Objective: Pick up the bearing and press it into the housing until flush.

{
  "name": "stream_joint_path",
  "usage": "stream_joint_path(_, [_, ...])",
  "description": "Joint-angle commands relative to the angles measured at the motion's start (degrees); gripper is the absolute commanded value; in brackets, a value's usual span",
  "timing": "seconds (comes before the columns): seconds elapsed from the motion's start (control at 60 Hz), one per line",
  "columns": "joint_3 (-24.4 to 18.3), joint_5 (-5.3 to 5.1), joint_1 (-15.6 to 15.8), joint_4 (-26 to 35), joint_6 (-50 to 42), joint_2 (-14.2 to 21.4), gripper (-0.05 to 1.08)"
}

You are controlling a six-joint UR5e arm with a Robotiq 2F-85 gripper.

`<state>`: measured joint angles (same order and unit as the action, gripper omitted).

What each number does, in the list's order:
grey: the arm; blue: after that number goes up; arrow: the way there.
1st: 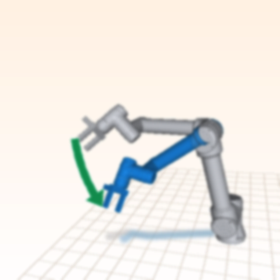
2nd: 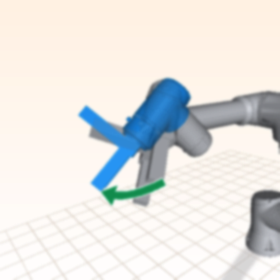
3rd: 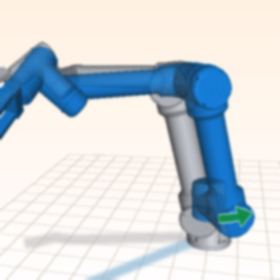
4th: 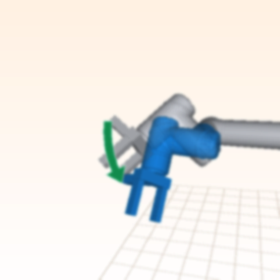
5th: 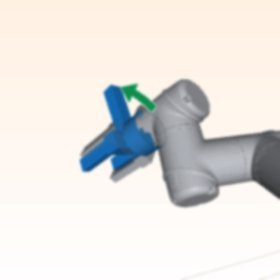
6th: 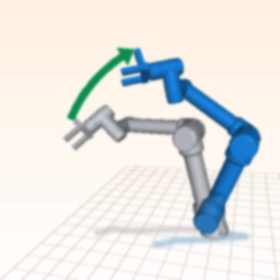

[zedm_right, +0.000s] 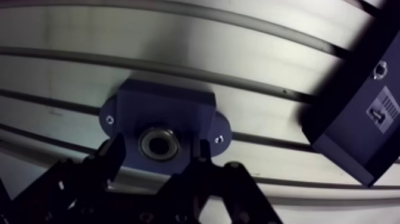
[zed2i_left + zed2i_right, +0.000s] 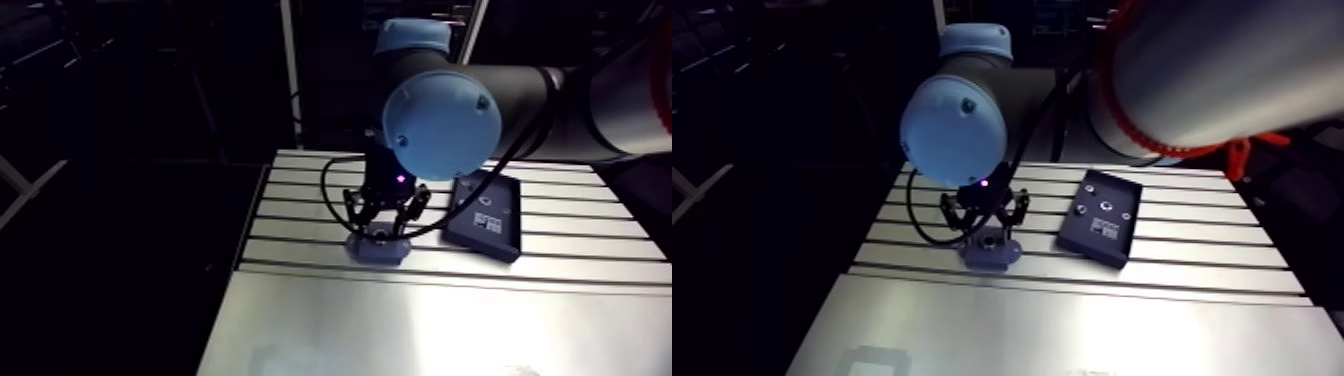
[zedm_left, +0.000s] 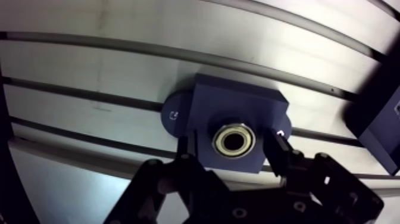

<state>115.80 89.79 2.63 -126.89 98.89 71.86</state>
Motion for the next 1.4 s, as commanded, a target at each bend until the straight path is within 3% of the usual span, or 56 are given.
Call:
stream_joint_path(0.017, [-0.16, -0.16, -0.24, 0.09, 0.03, 0.40, 0.00])
stream_joint_path(0.5, [-3.23, 0.16, -0.01, 4.81, -2.25, 4.25, 0.03])
stream_joint_path(0.533, [-3.32, 0.24, 0.00, 4.99, -2.70, 4.36, 0.09])
stream_joint_path(0.55, [-3.41, 0.25, 0.01, 5.24, -3.14, 4.38, 0.19])
stream_joint_path(0.567, [-3.41, 0.25, 0.01, 5.24, -3.14, 4.38, 0.19])
stream_joint_path(0.583, [-3.50, 0.33, 0.08, 5.66, -3.51, 4.38, 0.33])
stream_joint_path(0.6, [-3.50, 0.33, 0.08, 5.66, -3.51, 4.38, 0.33])
stream_joint_path(0.617, [-3.66, 0.41, 0.09, 6.17, -4.01, 4.46, 0.51])
stream_joint_path(0.633, [-3.66, 0.41, 0.09, 6.17, -4.01, 4.46, 0.51])
stream_joint_path(0.65, [-3.99, 0.50, 0.09, 6.84, -4.76, 4.39, 0.62])
stream_joint_path(0.667, [-3.99, 0.50, 0.09, 6.84, -4.76, 4.39, 0.62])
stream_joint_path(0.683, [-4.26, 0.74, 0.09, 7.46, -5.54, 4.38, 0.76])
stream_joint_path(0.867, [-4.57, 1.12, -0.18, 7.95, -7.53, 4.46, 1.04])
stream_joint_path(1.4, [-3.08, 0.69, 0.01, 5.24, -8.58, 3.34, 1.08])
